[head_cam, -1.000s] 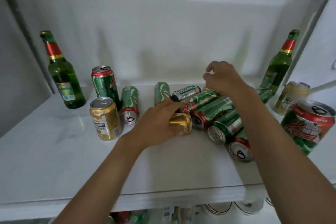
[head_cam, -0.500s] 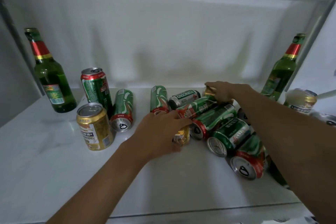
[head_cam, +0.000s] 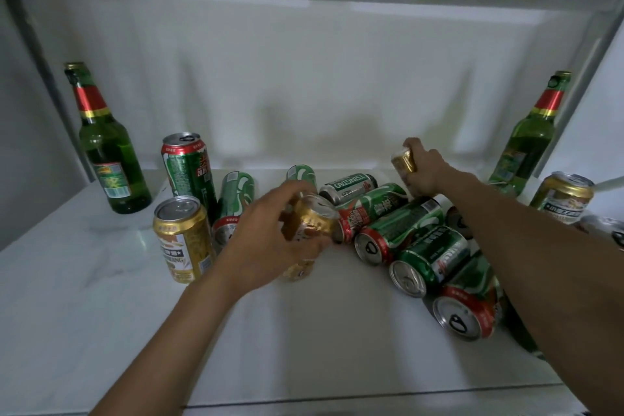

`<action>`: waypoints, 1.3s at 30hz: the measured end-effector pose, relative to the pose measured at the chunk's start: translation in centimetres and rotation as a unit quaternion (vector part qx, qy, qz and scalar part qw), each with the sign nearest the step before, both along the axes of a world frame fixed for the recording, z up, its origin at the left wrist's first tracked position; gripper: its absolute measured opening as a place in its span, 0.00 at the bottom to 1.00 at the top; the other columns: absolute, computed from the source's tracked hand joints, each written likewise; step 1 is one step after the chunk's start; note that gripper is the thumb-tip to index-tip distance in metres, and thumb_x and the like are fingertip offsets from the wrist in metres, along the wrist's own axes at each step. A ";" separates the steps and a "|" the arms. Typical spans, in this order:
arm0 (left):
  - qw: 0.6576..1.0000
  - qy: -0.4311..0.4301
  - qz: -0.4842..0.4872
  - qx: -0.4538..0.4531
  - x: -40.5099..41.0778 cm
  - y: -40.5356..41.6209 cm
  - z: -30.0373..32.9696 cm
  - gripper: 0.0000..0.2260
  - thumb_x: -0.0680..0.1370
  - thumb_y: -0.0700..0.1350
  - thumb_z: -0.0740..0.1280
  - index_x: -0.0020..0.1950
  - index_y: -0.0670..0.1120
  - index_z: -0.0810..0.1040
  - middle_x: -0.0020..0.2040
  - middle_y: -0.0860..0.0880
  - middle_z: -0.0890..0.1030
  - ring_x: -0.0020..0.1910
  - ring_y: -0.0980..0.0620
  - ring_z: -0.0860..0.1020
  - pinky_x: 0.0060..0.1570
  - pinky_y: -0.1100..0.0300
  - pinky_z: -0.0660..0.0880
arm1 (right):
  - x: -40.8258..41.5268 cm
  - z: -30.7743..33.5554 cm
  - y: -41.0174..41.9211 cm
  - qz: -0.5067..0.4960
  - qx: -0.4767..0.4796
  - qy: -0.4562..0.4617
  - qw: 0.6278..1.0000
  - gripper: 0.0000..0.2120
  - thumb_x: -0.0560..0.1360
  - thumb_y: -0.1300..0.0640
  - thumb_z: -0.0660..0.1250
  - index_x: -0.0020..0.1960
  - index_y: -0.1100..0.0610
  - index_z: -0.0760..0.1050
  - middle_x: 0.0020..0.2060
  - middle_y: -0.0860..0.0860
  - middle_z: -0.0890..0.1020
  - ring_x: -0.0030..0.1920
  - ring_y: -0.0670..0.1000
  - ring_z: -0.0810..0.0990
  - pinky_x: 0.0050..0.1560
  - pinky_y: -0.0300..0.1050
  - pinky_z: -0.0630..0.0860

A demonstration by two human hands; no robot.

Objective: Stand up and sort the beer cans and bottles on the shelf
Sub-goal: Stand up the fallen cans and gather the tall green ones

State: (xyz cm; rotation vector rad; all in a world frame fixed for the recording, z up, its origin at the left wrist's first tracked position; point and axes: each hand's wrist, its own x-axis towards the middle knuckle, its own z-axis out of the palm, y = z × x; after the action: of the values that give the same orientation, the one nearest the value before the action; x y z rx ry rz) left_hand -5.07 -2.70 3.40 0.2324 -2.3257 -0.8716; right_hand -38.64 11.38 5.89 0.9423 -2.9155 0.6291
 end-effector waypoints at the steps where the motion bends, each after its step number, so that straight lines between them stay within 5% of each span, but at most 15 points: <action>1: 1.000 0.009 0.006 0.016 0.1 0.0 -0.2 0.30 0.69 0.53 0.81 0.68 0.63 0.74 0.56 0.56 0.81 0.51 0.58 0.82 0.50 0.63 0.81 | 0.3 -0.1 0.0 -0.013 -0.036 -0.005 0.999 0.33 0.76 0.58 0.71 0.74 0.48 0.57 0.59 0.64 0.71 0.52 0.68 0.78 0.54 0.61 0.80; 4: 0.999 0.034 0.028 0.027 0.1 -0.2 -1.2 0.25 0.72 0.51 0.79 0.66 0.63 0.75 0.58 0.52 0.78 0.54 0.56 0.80 0.57 0.55 0.80 | 0.9 -0.4 -0.2 -0.033 -0.110 -0.020 0.993 0.31 0.75 0.61 0.72 0.69 0.51 0.57 0.58 0.64 0.72 0.53 0.67 0.78 0.53 0.61 0.80; 8: 0.995 0.055 0.056 0.063 0.6 -0.3 -1.7 0.22 0.74 0.51 0.78 0.60 0.67 0.72 0.59 0.55 0.77 0.57 0.58 0.79 0.55 0.62 0.77 | 1.8 -0.8 0.0 -0.083 -0.185 -0.063 0.977 0.30 0.74 0.62 0.73 0.65 0.51 0.57 0.59 0.62 0.73 0.55 0.64 0.78 0.57 0.63 0.81; 13: 0.995 0.052 0.062 0.056 1.3 0.0 -2.4 0.25 0.72 0.50 0.80 0.63 0.65 0.72 0.58 0.53 0.80 0.57 0.55 0.80 0.58 0.52 0.79 | 2.4 -1.0 1.1 -0.135 -0.233 -0.086 0.959 0.34 0.69 0.64 0.80 0.60 0.54 0.58 0.56 0.57 0.71 0.51 0.58 0.75 0.46 0.52 0.76; 17: 0.994 0.047 0.058 0.075 1.6 0.3 -2.5 0.27 0.73 0.49 0.79 0.65 0.66 0.71 0.60 0.54 0.80 0.60 0.55 0.80 0.61 0.49 0.79 | 2.3 -1.1 1.3 -0.134 -0.242 -0.100 0.956 0.33 0.70 0.66 0.78 0.58 0.52 0.55 0.59 0.57 0.68 0.53 0.56 0.72 0.47 0.49 0.75; 21: 0.994 0.042 0.046 0.092 1.6 0.5 -2.3 0.26 0.73 0.50 0.79 0.65 0.65 0.71 0.60 0.55 0.81 0.60 0.55 0.80 0.62 0.49 0.79 | 3.6 -0.5 1.1 -0.123 -0.196 -0.122 0.965 0.26 0.77 0.60 0.70 0.63 0.52 0.56 0.62 0.61 0.68 0.59 0.60 0.73 0.59 0.54 0.77; 24: 0.992 0.037 0.031 0.114 2.0 0.9 -1.8 0.25 0.73 0.48 0.79 0.63 0.64 0.70 0.56 0.63 0.81 0.57 0.62 0.80 0.61 0.51 0.79 | 5.8 0.8 1.0 -0.138 -0.152 -0.107 0.973 0.31 0.79 0.52 0.64 0.76 0.52 0.53 0.73 0.62 0.61 0.73 0.68 0.62 0.73 0.62 0.65; 27: 0.992 0.024 0.018 0.126 2.2 1.1 -1.1 0.26 0.71 0.56 0.76 0.65 0.66 0.70 0.58 0.66 0.78 0.59 0.62 0.78 0.63 0.50 0.78 | 10.0 2.8 1.9 -0.094 -0.202 -0.069 0.972 0.34 0.78 0.58 0.61 0.81 0.54 0.50 0.79 0.61 0.56 0.78 0.66 0.55 0.77 0.64 0.58; 29: 0.994 0.045 0.046 0.090 2.7 1.9 -0.5 0.31 0.68 0.61 0.73 0.71 0.63 0.70 0.64 0.60 0.74 0.63 0.61 0.74 0.67 0.62 0.73 | 14.4 3.9 4.0 -0.016 -0.254 -0.041 0.966 0.34 0.76 0.59 0.63 0.80 0.54 0.55 0.78 0.57 0.60 0.77 0.61 0.61 0.75 0.63 0.64; 32: 0.987 0.137 0.058 -0.057 3.6 4.6 0.8 0.28 0.73 0.54 0.74 0.72 0.52 0.74 0.69 0.54 0.71 0.67 0.63 0.68 0.66 0.77 0.62 | 21.4 2.8 8.4 0.089 -0.261 0.022 0.961 0.23 0.81 0.54 0.66 0.74 0.50 0.66 0.75 0.49 0.64 0.76 0.50 0.63 0.75 0.46 0.63; 35: 0.984 0.102 -0.068 -0.132 2.7 6.8 0.5 0.26 0.75 0.49 0.78 0.71 0.52 0.76 0.72 0.53 0.73 0.73 0.61 0.69 0.71 0.69 0.64 | 25.2 -0.2 12.1 0.108 -0.247 0.107 0.957 0.16 0.80 0.50 0.68 0.66 0.49 0.74 0.74 0.48 0.67 0.78 0.46 0.60 0.74 0.34 0.57; 39: 0.966 -0.020 -0.175 -0.189 -0.6 8.0 -0.7 0.30 0.76 0.52 0.76 0.76 0.56 0.70 0.75 0.57 0.67 0.74 0.58 0.68 0.71 0.56 0.72 | 26.1 -4.0 15.7 0.115 -0.215 0.153 0.958 0.18 0.78 0.53 0.72 0.65 0.55 0.75 0.70 0.51 0.69 0.75 0.51 0.66 0.73 0.43 0.65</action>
State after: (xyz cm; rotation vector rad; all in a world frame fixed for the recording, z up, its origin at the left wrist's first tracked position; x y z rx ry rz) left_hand -5.72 5.33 2.68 -0.3356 -2.5576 -0.5643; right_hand -12.56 27.07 1.85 1.1938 -2.2852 0.9767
